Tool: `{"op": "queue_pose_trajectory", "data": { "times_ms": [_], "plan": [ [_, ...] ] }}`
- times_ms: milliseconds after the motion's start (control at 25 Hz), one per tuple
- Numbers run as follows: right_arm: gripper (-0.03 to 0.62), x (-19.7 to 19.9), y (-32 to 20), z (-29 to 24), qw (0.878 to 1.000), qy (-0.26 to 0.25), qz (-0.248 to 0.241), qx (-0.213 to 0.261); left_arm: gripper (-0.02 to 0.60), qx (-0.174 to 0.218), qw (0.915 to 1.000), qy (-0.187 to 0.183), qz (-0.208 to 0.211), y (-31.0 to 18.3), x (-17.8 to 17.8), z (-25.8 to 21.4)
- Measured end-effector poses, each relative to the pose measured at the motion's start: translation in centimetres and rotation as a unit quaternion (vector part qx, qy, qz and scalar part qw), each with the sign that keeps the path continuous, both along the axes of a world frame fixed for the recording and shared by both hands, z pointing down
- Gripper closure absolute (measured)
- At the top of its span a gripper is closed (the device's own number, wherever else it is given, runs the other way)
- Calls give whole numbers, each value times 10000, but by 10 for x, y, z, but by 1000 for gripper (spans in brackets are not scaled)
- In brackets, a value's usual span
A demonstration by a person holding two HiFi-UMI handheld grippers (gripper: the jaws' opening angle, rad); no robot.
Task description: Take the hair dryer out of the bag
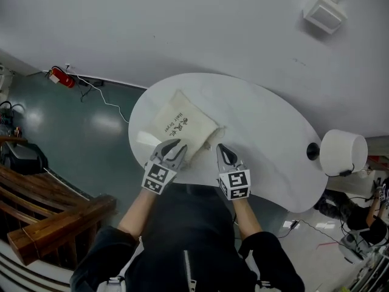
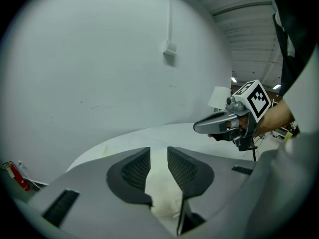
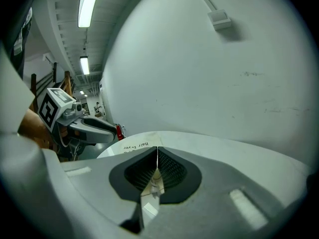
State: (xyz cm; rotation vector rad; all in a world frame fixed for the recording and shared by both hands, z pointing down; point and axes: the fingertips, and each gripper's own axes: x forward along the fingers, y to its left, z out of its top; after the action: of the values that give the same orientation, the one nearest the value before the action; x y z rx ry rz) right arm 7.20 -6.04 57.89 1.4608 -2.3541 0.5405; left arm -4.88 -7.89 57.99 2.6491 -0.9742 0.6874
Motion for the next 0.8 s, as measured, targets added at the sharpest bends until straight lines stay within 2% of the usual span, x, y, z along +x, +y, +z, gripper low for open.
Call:
{"op": "queue_pose_trajectory", "data": {
  "times_ms": [360, 560, 800],
  "plan": [
    [589, -3, -4, 11, 9999, 31, 82, -107, 450, -277, 9985, -145, 449, 8, 22, 26],
    [589, -4, -3, 8, 9997, 42, 190, -149, 403, -354, 9918, -836, 902, 17, 37, 56],
    [589, 4, 4, 10, 9992, 29, 356, -196, 385, -191, 9834, -1362, 1185, 19, 54, 77]
  ]
}}
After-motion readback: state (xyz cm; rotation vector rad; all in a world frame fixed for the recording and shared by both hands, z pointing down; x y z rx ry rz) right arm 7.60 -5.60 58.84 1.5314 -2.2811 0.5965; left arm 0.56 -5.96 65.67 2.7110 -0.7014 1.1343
